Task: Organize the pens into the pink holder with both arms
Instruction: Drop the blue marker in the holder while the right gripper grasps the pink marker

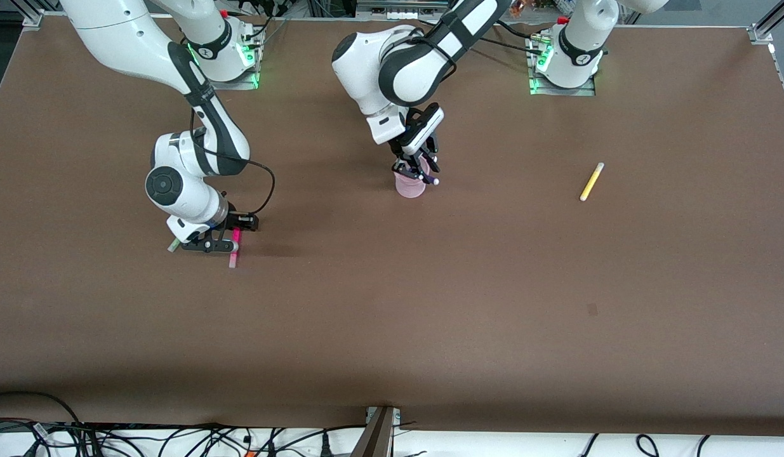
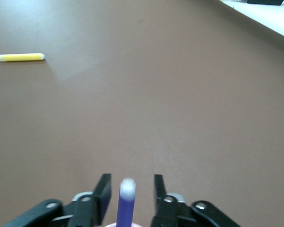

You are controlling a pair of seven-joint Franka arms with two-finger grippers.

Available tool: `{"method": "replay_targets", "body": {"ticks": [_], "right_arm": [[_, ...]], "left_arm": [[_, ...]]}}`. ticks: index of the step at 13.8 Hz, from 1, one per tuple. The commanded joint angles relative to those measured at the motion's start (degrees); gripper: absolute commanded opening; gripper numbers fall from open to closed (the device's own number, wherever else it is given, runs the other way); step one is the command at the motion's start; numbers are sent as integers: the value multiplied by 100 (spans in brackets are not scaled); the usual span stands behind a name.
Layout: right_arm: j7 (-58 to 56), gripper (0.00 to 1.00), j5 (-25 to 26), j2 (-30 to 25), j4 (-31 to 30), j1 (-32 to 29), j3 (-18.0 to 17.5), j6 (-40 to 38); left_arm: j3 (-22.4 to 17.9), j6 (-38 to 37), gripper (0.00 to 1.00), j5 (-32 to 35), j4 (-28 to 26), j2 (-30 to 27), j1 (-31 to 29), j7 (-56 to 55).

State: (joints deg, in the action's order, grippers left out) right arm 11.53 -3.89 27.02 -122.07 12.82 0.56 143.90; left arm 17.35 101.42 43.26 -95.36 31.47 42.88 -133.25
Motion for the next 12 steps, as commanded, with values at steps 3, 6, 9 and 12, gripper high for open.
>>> {"method": "replay_targets", "body": {"ticks": [3,6,9,12], "right_arm": [[-89,57,-85,-232,-247,-17,-30,95],[-230,46,-85,-224,-247,-69,-30,104],[-239,30,-94,-206,-247,-69,-30,104],[-239,26,-85,-180,-247,-69,-30,182]], "left_arm": [[-30,-202,100,86,324,-404,-637,937],[-3,-193,100,-641,947,-501,-1639,2403],[5,-193,100,-1633,1606,-563,-2763,4195],[14,-193,100,-2653,1801,-747,-3739,6050]]}}
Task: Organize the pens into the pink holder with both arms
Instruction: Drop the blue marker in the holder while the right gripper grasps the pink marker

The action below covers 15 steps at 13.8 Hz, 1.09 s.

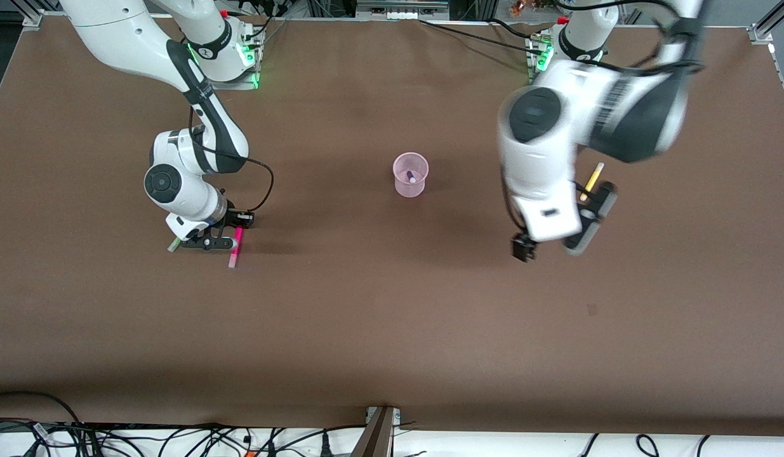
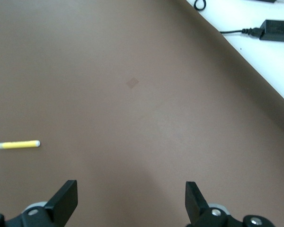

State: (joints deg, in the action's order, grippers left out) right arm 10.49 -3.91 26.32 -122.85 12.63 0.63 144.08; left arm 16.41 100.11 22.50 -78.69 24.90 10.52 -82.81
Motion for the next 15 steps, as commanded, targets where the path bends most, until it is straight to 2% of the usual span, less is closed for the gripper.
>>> {"method": "replay_targets", "body": {"ticks": [1,4,6,7,8,9,13,15], "right_arm": [[-135,25,-84,-109,-160,-58,-37,181],[-135,26,-84,-74,-134,-85,-37,251],[-135,26,-84,-39,-134,-85,-37,313],[-135,19,-84,-30,-134,-85,-37,348],[-144,8,-84,-22,-142,-85,-37,383],[-196,0,-92,-30,-142,-85,-37,384],[-83,0,-162,-153,-134,-76,-141,174],[223,0,-722,-398,58,-67,-430,-553]], "left_arm": [[108,-62,100,-902,134,-143,-829,1613],[99,-88,100,-1546,73,-345,-1515,3520],[99,-481,100,-1705,20,-538,-1675,4671],[90,-719,100,-1706,29,-591,-1684,5391],[90,-878,100,-1706,12,-644,-1693,5938],[81,-940,100,-1714,-49,-714,-1711,6256],[99,-740,100,-1916,-742,-1301,-2096,7110],[99,-275,100,-2250,-1356,-1784,-2317,7419]]}}
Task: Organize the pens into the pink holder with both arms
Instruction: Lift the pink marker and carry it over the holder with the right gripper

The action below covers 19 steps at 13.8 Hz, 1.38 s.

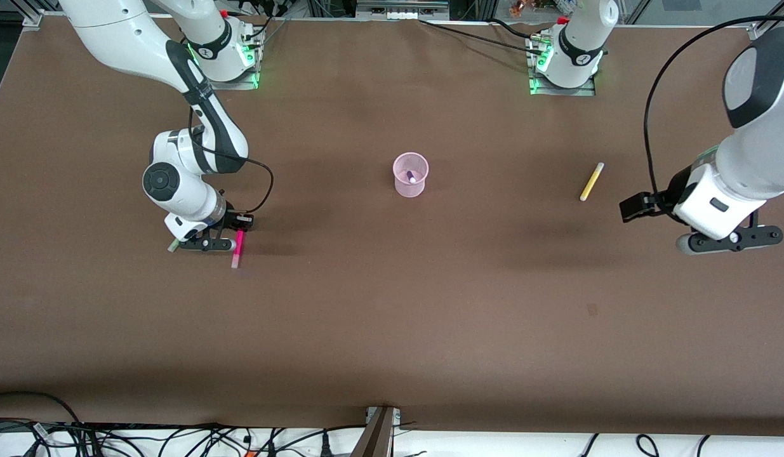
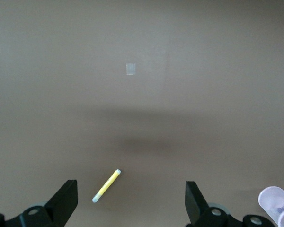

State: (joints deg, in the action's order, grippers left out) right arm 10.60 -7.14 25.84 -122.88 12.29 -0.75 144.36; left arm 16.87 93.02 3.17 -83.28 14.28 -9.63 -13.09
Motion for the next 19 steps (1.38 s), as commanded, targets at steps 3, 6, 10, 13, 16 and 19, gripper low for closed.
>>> {"method": "replay_targets", "body": {"ticks": [3,6,10,13,16,19], "right_arm": [[1073,0,-954,-448,693,-34,-645,-1767],[1628,0,-2427,-440,1195,-17,-988,-2526],[2287,0,-4282,-440,1240,-8,-1594,-2448],[2762,0,-5680,-440,1231,18,-1928,-2300],[3386,0,-6543,-370,1231,176,-2341,-1790],[3397,0,-7273,-168,1222,413,-2351,-1745]], "left_arm": [[44,585,100,-317,-1611,-1330,-347,781],[9,515,100,-352,-1824,-1621,-356,764],[62,252,100,-344,-1605,-1613,-330,518],[123,242,100,-343,-1516,-1587,-303,509],[123,242,100,-343,-1516,-1569,-303,509],[106,251,100,-352,-1516,-1560,-268,509]]}}
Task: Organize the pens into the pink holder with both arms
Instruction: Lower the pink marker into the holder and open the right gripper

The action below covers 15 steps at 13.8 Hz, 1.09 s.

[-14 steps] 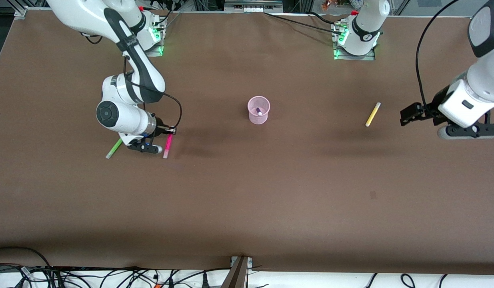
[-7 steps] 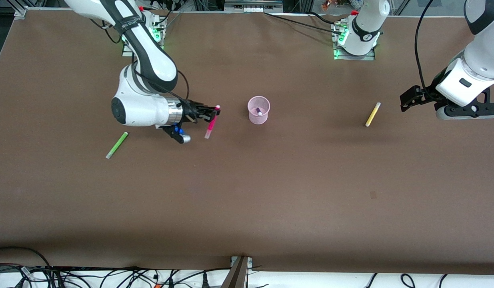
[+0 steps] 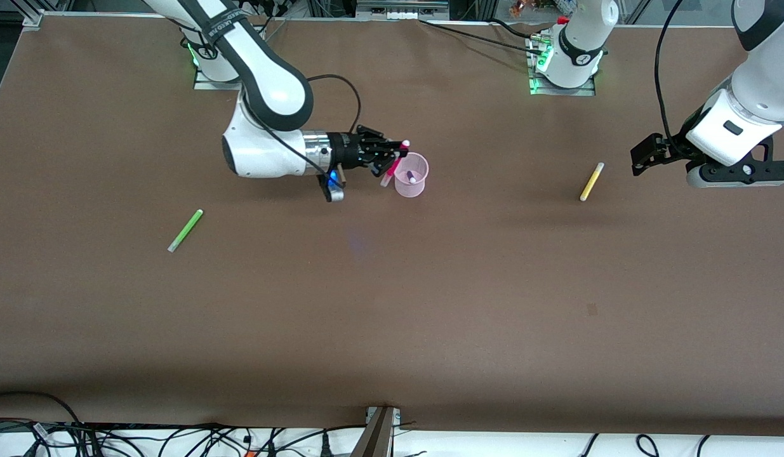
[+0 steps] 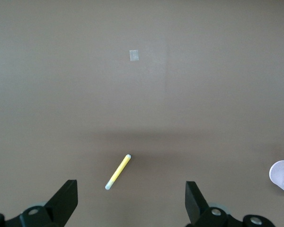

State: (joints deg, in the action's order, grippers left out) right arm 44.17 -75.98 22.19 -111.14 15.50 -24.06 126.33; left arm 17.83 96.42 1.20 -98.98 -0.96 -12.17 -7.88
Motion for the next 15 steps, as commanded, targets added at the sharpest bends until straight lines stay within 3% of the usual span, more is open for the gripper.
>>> {"method": "replay_targets", "body": {"ticks": [1,5,15], "right_arm": [[-5,0,-513,259,48,198,-19,93],[-101,0,-637,461,57,383,-11,374],[-647,0,-1129,787,66,541,-11,585]], "left_arm": [[-68,-71,100,-164,45,-27,126,-12],[-1666,-106,100,-156,19,-53,1716,14],[-1713,-97,100,-147,36,61,1692,58]]}}
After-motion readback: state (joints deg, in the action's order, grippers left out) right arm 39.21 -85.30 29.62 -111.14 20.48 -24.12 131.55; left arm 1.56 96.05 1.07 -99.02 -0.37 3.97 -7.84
